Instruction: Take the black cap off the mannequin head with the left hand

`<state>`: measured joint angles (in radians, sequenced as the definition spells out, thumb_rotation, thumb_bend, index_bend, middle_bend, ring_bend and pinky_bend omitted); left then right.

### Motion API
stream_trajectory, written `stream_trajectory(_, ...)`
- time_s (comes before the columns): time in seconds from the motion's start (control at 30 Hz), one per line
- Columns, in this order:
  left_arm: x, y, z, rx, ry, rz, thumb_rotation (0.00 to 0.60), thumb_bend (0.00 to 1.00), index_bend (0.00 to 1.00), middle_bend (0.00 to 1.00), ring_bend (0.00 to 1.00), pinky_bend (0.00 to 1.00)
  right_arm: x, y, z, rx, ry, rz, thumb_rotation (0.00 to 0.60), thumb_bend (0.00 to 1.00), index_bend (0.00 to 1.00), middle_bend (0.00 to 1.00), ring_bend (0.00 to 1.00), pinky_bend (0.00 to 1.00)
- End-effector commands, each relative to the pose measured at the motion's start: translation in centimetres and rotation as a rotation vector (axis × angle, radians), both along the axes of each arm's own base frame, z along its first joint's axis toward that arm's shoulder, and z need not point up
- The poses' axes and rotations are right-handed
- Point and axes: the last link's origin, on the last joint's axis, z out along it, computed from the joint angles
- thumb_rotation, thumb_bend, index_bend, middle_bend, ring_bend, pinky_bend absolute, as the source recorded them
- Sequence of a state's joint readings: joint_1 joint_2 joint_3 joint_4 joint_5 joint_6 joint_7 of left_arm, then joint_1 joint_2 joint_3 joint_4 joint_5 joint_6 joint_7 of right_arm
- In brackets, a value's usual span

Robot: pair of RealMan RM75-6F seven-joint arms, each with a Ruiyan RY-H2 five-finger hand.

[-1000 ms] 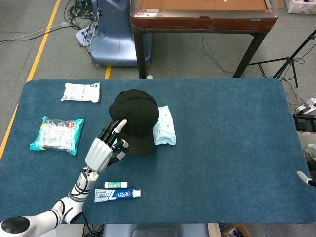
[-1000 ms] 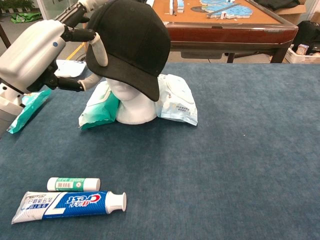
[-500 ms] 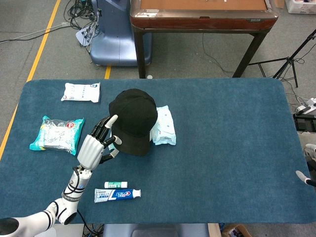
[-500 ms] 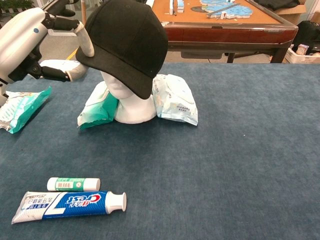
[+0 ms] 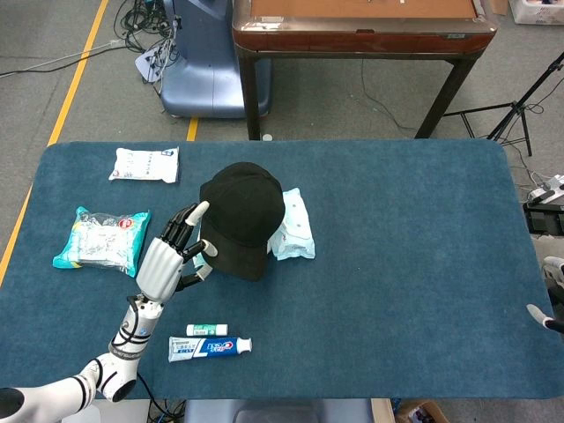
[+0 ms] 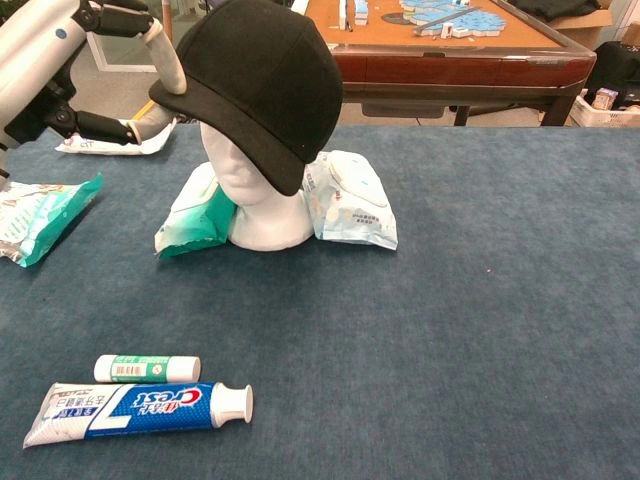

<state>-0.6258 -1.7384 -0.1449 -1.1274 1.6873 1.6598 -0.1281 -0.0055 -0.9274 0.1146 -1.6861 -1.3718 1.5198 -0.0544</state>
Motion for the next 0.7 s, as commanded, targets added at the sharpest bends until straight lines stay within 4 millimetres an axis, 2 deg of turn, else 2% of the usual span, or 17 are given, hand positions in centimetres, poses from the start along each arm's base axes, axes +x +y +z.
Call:
stream_trajectory(0.03,0.4,0.0,0.3,-0.001,0.0,-0.004,0.6,0.35,0.59,0.0,0.0,0.1,0.0,0.0,0.0,0.0,-0.001,0.0,0.6,0.0,0.29,0.32,0.19,0.38)
stream_trajectory(0.7,1.9,0.4,1.2,-0.099,-0.082,0.075,0.6,0.36,0.6,0.0,0.0,0.1,-0.1,-0.1,0.0,0.002,-0.001,-0.004,0.6,0.0,0.29,0.32,0.19,0.38)
